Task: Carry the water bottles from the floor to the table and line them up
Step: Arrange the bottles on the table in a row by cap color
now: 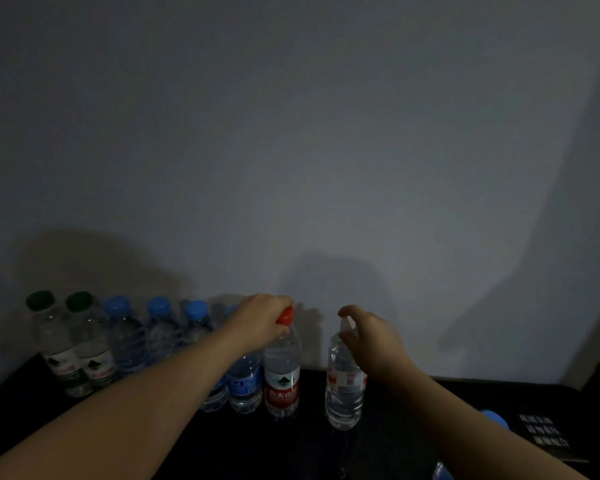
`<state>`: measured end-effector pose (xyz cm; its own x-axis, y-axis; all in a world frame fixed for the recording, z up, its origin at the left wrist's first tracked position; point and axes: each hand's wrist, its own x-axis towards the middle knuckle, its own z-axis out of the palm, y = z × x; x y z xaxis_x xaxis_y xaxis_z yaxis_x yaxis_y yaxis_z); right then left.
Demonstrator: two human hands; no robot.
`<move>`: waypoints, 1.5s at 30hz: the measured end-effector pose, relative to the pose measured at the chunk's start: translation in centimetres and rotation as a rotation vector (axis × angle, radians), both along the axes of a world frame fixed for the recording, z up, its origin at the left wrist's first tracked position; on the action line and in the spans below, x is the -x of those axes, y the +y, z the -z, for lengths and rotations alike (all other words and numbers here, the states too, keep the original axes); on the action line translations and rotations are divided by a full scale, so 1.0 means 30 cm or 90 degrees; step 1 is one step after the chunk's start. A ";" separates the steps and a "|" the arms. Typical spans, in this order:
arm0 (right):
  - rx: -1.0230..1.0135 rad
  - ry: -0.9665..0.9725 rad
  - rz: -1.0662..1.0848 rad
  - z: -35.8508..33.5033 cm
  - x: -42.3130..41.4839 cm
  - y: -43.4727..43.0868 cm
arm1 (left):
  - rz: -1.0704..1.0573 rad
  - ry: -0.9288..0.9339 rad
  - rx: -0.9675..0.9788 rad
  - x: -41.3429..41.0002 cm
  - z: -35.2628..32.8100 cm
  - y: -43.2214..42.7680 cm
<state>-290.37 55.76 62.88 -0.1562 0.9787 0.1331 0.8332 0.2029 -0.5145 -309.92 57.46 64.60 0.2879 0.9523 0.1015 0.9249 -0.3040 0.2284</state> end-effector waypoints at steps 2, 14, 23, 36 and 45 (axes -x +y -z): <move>-0.003 -0.009 -0.007 0.001 0.025 0.010 | 0.011 0.007 0.007 0.001 0.008 0.005; 0.005 -0.007 -0.102 -0.008 0.066 0.041 | 0.018 0.019 0.056 0.028 0.014 0.032; 0.022 -0.079 -0.079 -0.003 0.063 0.061 | -0.052 0.042 -0.013 0.014 0.090 0.014; -0.004 -0.069 -0.106 -0.004 0.070 0.077 | -0.056 0.022 0.028 0.010 0.078 0.008; -0.007 -0.028 -0.123 -0.001 0.076 0.064 | -0.068 0.019 0.034 0.009 0.079 0.008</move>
